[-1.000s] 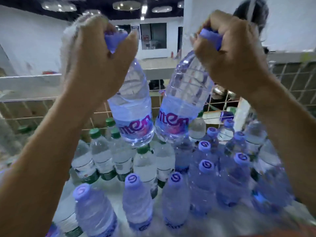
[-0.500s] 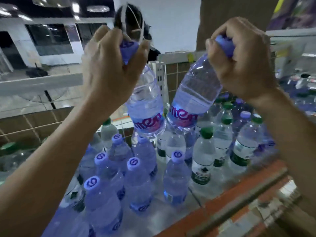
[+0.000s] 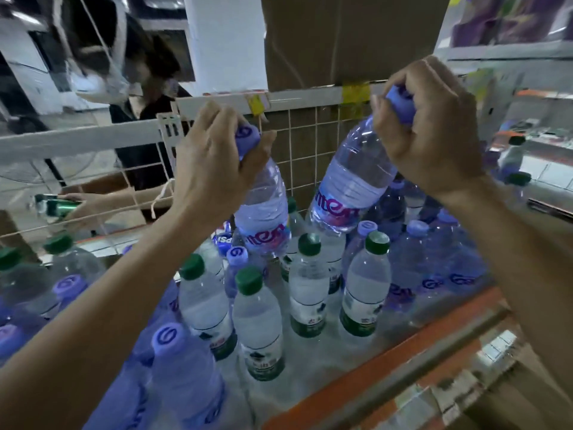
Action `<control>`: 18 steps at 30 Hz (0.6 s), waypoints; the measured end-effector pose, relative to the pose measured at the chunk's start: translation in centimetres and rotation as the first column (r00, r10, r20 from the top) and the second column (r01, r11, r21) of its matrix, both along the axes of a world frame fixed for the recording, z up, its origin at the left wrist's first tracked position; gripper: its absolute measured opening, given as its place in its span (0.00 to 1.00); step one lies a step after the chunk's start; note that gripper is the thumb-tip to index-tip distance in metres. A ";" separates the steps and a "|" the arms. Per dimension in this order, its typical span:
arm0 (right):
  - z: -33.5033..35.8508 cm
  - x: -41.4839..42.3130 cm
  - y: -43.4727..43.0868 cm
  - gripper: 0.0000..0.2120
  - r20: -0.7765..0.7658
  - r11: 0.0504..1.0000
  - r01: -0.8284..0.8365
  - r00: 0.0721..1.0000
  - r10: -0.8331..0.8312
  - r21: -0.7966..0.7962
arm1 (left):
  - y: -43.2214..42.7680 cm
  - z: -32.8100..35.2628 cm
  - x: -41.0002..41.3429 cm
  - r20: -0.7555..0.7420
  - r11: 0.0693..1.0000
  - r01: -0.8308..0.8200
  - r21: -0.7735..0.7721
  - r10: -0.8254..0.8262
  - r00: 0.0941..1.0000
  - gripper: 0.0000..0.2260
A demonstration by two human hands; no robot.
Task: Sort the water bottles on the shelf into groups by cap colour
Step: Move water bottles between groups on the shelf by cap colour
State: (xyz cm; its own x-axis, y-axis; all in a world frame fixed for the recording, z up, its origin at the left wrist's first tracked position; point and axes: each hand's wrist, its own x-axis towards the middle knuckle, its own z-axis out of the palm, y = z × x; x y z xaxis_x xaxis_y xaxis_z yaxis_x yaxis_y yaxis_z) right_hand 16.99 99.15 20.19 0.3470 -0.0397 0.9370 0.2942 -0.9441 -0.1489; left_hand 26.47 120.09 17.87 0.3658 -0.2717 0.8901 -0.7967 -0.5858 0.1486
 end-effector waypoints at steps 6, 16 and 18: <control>-0.1 1.1 -3.2 0.14 0.046 0.999 0.029 0.998 -0.031 0.044 | -2.7 -3.1 2.0 -0.095 0.972 -0.023 0.234 0.046 0.994 0.21; -1.9 4.3 -6.6 0.15 -0.112 0.987 0.137 0.983 -0.146 -0.083 | -4.0 -7.6 3.9 -0.382 0.592 0.131 0.795 0.321 0.867 0.21; -2.4 5.1 -7.0 0.16 -0.179 0.986 0.129 0.973 -0.146 -0.105 | -4.2 -7.9 3.8 -0.410 0.575 0.171 0.800 0.316 0.855 0.19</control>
